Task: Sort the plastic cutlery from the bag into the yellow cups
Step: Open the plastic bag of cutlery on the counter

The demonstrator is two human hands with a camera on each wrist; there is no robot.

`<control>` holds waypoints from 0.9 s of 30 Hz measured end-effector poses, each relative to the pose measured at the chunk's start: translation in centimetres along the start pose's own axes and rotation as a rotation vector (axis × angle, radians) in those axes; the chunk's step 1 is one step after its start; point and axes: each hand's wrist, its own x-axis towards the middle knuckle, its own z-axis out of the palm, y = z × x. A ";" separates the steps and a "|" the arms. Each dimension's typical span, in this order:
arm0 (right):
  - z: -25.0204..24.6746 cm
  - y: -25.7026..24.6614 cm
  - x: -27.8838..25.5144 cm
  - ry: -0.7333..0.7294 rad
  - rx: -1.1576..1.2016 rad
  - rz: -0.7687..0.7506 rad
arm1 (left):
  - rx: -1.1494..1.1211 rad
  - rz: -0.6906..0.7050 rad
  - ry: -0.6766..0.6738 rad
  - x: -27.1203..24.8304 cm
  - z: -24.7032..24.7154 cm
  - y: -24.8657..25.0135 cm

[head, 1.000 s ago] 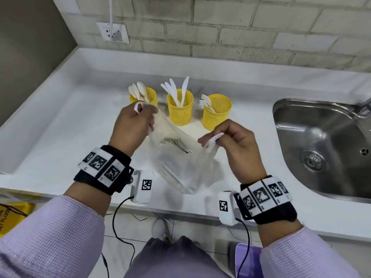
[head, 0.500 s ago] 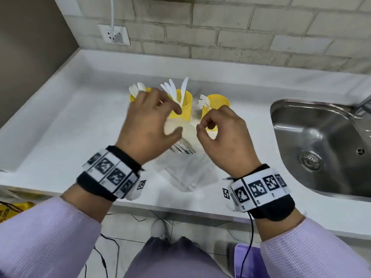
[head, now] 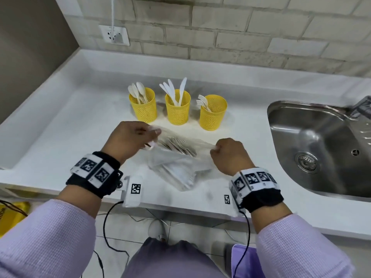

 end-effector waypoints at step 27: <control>2.5 -0.2 0.4 -0.350 1.952 0.469 | -0.767 -0.566 0.178 0.4 0.2 -4.3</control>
